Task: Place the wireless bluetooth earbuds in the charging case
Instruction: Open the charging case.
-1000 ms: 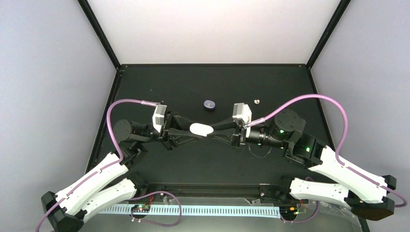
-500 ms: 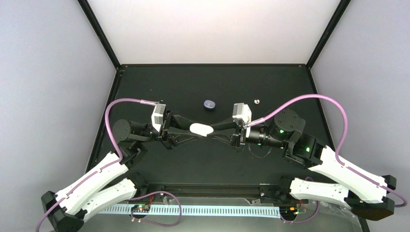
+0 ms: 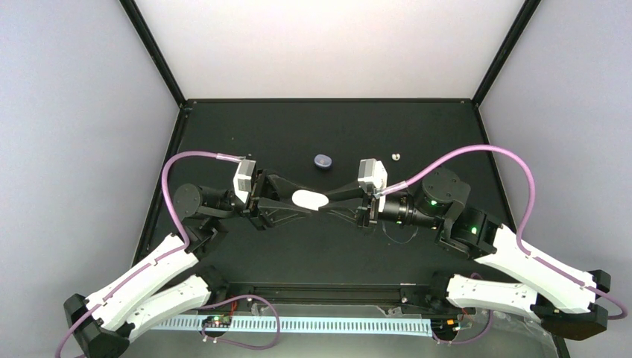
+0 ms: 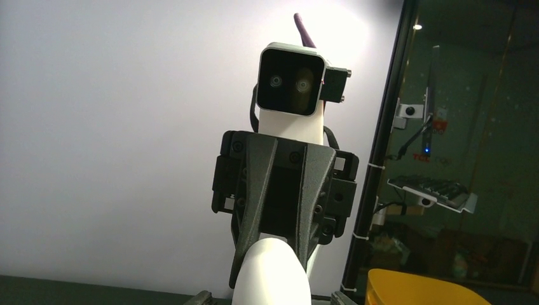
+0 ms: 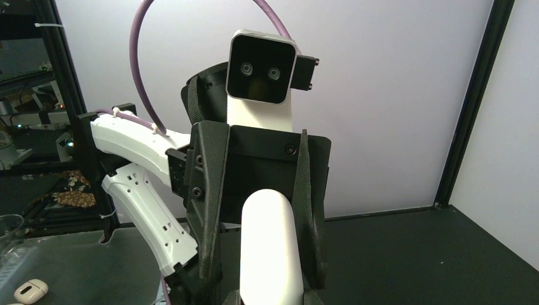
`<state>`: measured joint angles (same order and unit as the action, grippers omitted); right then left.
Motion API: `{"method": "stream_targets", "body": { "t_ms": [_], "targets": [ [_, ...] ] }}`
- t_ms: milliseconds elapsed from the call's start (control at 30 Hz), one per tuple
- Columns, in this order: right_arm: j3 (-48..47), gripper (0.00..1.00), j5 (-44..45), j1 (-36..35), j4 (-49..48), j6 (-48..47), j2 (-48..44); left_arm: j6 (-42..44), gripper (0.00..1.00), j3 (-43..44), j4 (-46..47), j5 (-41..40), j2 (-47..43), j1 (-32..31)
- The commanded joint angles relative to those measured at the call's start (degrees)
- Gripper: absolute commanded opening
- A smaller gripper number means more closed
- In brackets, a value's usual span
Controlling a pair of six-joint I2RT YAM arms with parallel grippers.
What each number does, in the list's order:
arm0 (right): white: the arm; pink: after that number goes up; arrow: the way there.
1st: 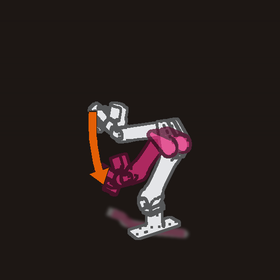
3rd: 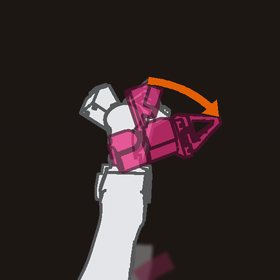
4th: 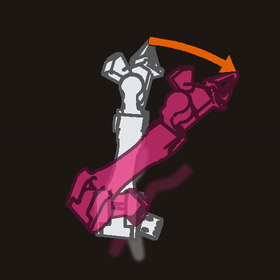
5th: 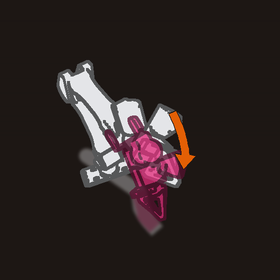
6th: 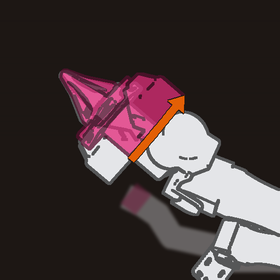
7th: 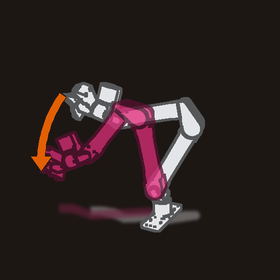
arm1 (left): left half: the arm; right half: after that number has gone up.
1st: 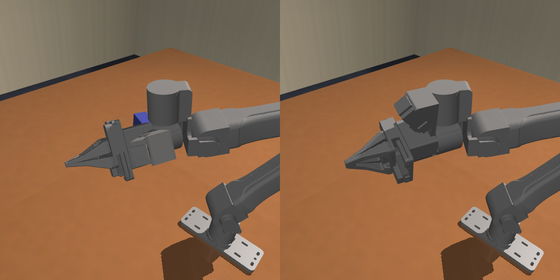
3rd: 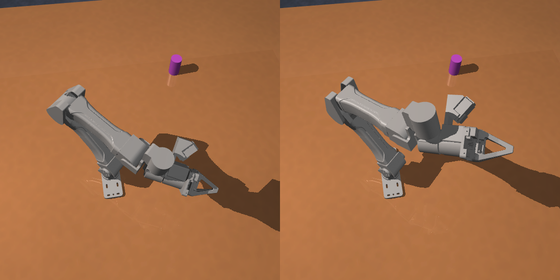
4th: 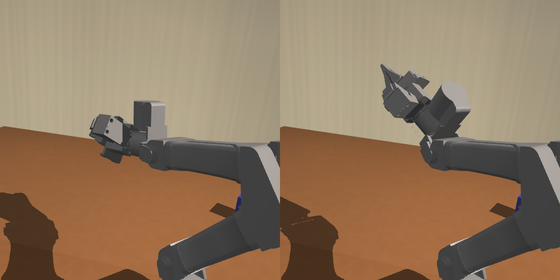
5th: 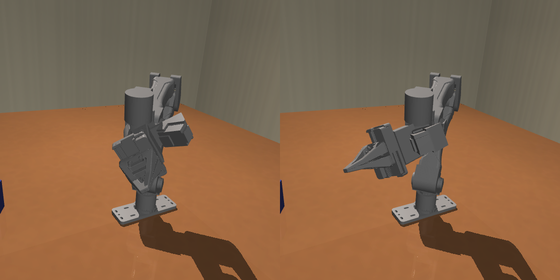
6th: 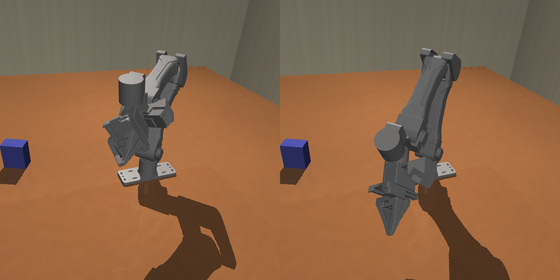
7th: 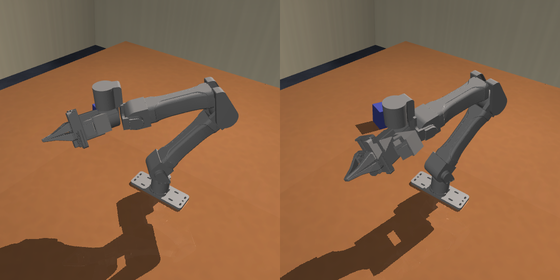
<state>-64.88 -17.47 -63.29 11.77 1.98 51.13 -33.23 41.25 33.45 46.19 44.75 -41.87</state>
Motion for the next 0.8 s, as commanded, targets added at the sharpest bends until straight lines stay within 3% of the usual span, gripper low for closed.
{"method": "stream_targets", "body": {
  "t_ms": [0, 167, 500, 600, 700, 767],
  "targets": [
    [0.28, 0.01, 0.72, 0.01, -1.99, -0.67, -1.03, 0.01, 0.47, 1.56, 1.12, 0.74, 0.07, -0.32],
    [0.52, 0.01, 1.08, 0.04, -2.24, -0.58, -1.38, 0.01, 0.42, 0.88, 0.91, 0.75, -0.1, -0.33],
    [0.77, 0.01, 1.04, 0.01, -2.33, -0.48, -1.39, -0.03, 0.18, 1.12, 1.38, 0.8, 0.07, -0.36],
    [0.74, 0.01, 0.76, 0.01, -2.17, -0.35, -1.3, 0.22, 0.07, 1.24, 1.45, 1.0, 0.15, -0.41],
    [0.47, 0.16, 0.75, 0.01, -1.86, -0.02, -1.13, 0.65, 0.02, 1.26, 1.36, 1.0, 0.03, -0.41],
    [0.38, 0.38, 1.26, 0.05, -1.89, 0.42, -1.21, 1.07, 0.02, 1.2, 1.43, 1.08, -0.08, -0.41]
  ]
}}
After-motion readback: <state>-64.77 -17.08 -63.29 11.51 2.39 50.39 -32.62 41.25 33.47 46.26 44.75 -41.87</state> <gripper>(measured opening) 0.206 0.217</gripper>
